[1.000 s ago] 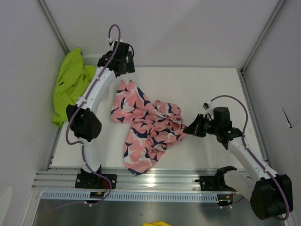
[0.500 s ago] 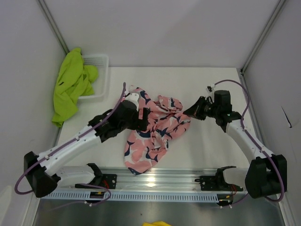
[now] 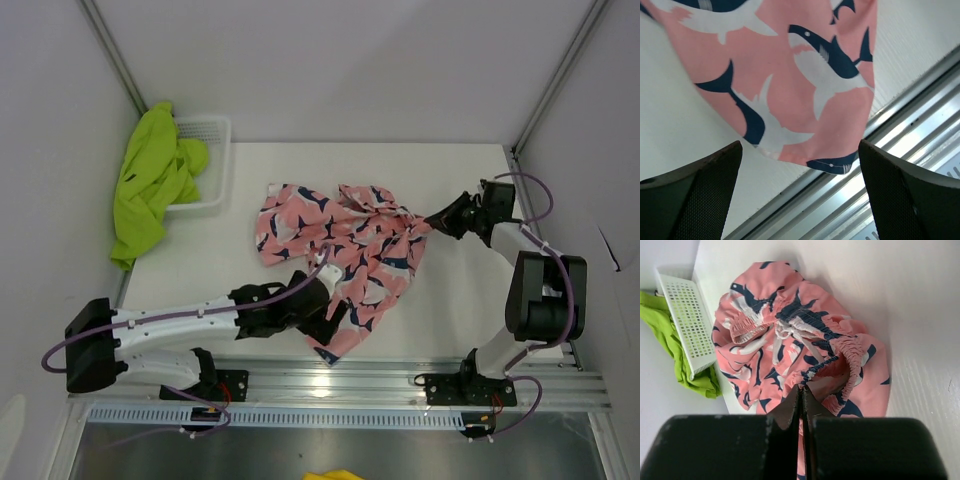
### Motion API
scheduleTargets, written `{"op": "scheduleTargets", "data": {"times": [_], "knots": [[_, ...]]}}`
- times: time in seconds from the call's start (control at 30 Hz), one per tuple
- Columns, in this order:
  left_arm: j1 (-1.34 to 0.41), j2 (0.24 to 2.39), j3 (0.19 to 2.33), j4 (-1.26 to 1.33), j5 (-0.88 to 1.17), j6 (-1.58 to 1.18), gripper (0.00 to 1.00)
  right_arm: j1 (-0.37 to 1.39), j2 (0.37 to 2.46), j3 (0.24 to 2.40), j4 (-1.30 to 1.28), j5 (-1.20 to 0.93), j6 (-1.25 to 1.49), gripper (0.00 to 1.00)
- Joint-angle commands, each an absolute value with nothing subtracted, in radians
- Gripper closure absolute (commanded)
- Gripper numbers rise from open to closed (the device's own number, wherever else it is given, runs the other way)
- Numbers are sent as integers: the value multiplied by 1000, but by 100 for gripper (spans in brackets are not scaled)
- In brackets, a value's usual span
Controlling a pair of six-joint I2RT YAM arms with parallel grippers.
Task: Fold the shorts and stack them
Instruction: Flatten the shorts out
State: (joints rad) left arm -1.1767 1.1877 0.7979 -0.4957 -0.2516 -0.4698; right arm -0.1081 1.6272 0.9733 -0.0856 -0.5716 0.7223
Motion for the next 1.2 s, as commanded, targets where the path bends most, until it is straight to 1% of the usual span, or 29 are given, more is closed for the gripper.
{"op": "scheduleTargets", "data": {"times": [0.0, 0.1, 0.27, 0.37, 0.43, 0.53, 0.63, 0.73, 0.77, 0.8, 0.83, 0.9, 0.93, 1.03, 1.07, 1.1, 1.17], "knots": [[-1245, 1221, 804, -433, -307, -468, 1, -97, 1637, 950, -6, -568, 698, 100], [-1310, 1264, 836, -410, -333, -447, 1, -71, 1637, 905, 72, -546, 707, 100], [-1408, 1440, 965, -449, -389, -411, 1, -64, 1626, 825, 185, -532, 739, 100], [-1417, 1553, 1023, -489, -400, -414, 4, -63, 1629, 825, 201, -549, 739, 100], [-1417, 1598, 1026, -474, -362, -411, 8, -63, 1631, 824, 202, -554, 739, 100], [-1417, 1632, 1035, -469, -333, -414, 8, -64, 1637, 819, 206, -555, 739, 100], [-1411, 1678, 1054, -521, -368, -465, 9, -63, 1646, 818, 216, -571, 747, 100], [-1375, 1710, 1043, -548, -364, -501, 24, -63, 1643, 813, 221, -574, 747, 100], [-1362, 1712, 1026, -543, -333, -506, 35, -63, 1641, 813, 221, -574, 747, 100], [-1335, 1712, 1017, -548, -315, -532, 39, -63, 1640, 811, 221, -575, 747, 100], [-1319, 1712, 1009, -555, -298, -546, 52, -63, 1638, 811, 219, -577, 746, 100], [-1290, 1681, 982, -539, -243, -555, 66, -64, 1634, 811, 212, -574, 742, 100], [-1284, 1663, 960, -532, -221, -555, 80, -64, 1629, 813, 210, -575, 742, 100], [-1275, 1554, 925, -499, -112, -546, 93, -64, 1625, 816, 190, -560, 732, 100], [-1275, 1522, 913, -489, -79, -542, 100, -64, 1623, 819, 186, -555, 730, 100], [-1270, 1452, 904, -464, -2, -538, 100, -64, 1621, 819, 178, -554, 729, 100], [-1259, 1379, 870, -428, 93, -537, 100, -66, 1623, 821, 173, -549, 726, 100]]}}
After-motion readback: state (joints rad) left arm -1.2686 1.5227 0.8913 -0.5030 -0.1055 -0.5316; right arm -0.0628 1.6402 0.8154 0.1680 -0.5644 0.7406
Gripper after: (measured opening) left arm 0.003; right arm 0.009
